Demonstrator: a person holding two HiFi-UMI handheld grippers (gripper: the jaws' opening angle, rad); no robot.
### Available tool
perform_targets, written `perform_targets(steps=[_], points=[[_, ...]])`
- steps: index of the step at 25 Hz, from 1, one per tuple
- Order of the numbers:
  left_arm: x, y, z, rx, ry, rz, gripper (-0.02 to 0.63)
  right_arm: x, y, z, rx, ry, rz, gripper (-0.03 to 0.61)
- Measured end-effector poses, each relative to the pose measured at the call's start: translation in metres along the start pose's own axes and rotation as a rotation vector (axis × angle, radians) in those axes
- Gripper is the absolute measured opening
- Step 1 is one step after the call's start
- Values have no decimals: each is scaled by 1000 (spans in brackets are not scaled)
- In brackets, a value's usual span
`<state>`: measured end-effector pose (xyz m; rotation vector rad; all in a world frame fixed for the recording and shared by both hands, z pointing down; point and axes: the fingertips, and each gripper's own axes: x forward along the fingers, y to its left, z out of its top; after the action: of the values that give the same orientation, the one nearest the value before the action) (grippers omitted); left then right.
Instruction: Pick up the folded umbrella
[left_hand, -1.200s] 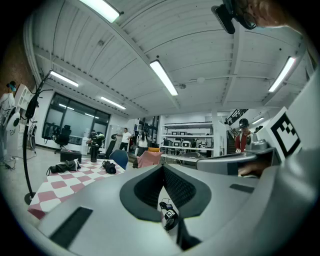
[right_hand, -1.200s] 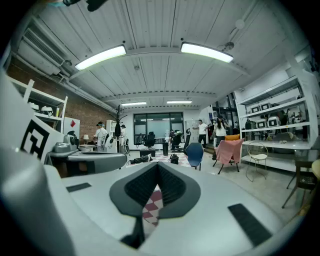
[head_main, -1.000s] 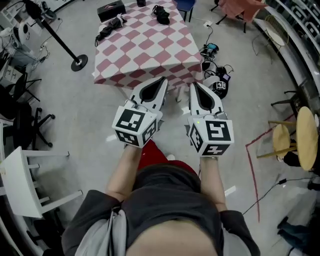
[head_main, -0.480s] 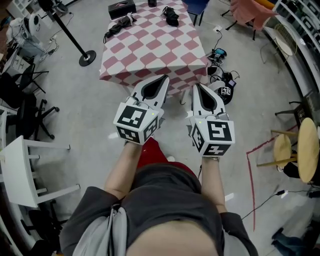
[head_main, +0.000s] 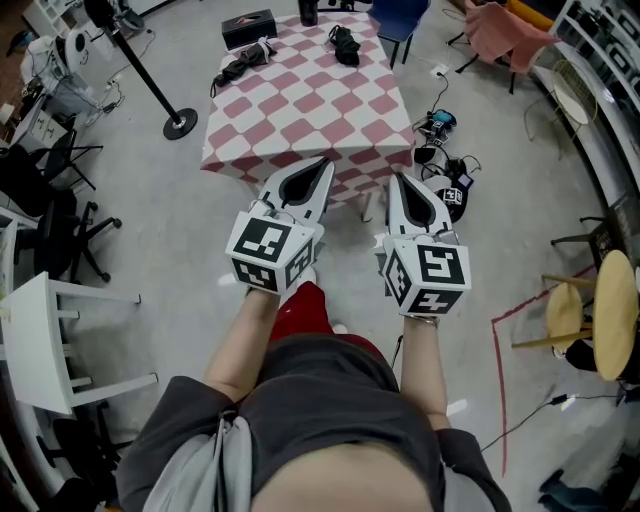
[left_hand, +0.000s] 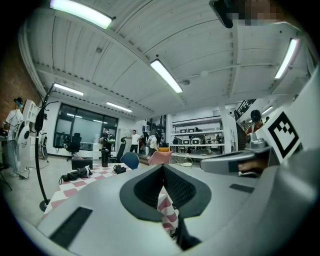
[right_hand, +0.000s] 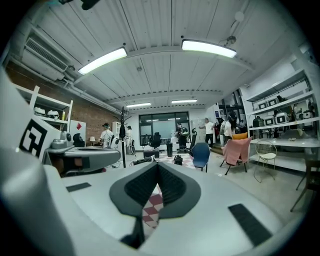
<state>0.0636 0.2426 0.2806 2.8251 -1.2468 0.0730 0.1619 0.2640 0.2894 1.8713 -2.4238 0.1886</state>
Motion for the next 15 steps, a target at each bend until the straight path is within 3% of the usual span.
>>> perform_targets(steps=[15], points=[[58,75,-4,-32,-8,37,12,84,-24,-4,4,49,-14,18]])
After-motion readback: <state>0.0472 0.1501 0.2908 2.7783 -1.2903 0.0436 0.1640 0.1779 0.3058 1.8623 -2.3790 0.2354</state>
